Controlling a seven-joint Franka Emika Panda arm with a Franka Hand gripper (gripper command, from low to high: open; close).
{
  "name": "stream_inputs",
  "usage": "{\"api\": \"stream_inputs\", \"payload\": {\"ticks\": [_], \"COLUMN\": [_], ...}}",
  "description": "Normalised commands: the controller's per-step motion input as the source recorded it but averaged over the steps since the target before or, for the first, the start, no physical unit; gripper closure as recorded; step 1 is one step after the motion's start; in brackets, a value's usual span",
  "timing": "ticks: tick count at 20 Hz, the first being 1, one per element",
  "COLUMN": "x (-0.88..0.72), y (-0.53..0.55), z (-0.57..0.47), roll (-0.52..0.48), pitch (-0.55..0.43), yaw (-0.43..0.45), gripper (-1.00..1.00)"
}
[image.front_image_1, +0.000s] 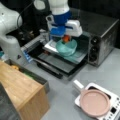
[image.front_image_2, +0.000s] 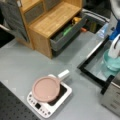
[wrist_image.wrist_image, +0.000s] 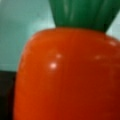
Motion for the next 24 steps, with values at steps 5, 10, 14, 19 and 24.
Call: {"api": "stream_inputs", "payload": {"ticks": [5, 10, 14, 19, 24], "x": [-0.18, -0.18, -0.14, -0.08, -0.03], "y": [-0.09, -0.17, -0.16, -0.14, -0.10], "z": [-0.04, -0.11, -0.14, -0.10, -0.05], "roll": [0.176, 0.178, 0.189, 0.194, 0.172], "pitch": [-0.107, -0.102, -0.082, -0.076, -0.054], "yaw": [-0.131, -0.136, -0.120, -0.118, -0.093], "gripper": [-1.00, -1.00, -1.00, -1.00, -1.00]}}
